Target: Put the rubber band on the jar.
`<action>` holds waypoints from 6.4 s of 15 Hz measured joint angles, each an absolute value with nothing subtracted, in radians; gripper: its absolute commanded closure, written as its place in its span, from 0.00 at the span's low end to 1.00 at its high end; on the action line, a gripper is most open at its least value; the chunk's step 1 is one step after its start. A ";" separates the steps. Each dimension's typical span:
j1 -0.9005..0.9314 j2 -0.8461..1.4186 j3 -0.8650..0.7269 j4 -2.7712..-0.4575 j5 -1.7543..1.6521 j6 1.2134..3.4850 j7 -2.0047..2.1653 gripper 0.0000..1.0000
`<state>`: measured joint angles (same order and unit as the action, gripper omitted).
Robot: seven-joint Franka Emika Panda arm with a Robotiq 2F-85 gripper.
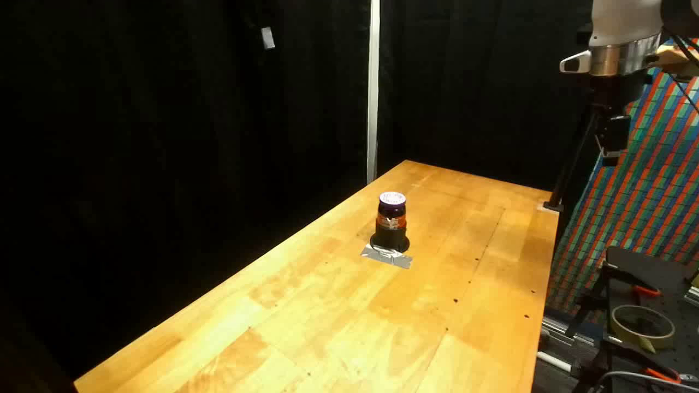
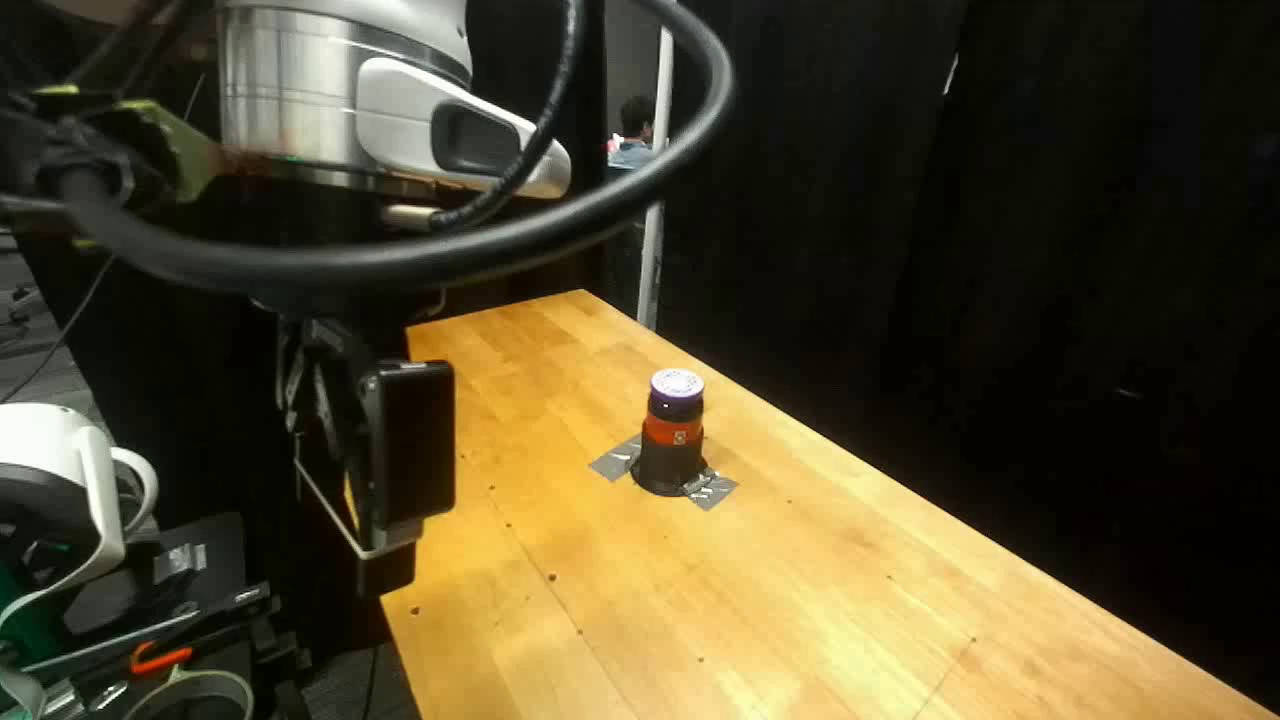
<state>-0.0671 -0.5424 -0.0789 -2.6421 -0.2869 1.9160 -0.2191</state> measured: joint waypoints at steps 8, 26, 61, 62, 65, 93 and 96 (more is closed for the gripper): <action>-0.064 -0.537 -0.079 -2.640 -0.286 1.924 -0.219 0.00; 0.075 0.235 0.004 -2.001 0.207 2.286 -0.036 0.00; 0.108 0.881 0.057 -1.142 0.021 1.735 -0.098 0.00; 0.110 0.883 0.057 -1.138 0.018 1.720 -0.106 0.00; 0.113 0.883 0.057 -1.135 0.003 1.674 -0.129 0.00; 0.162 0.414 0.040 -2.051 -0.235 2.464 0.102 0.81; 0.173 0.376 0.022 -2.148 -0.276 2.590 0.159 0.78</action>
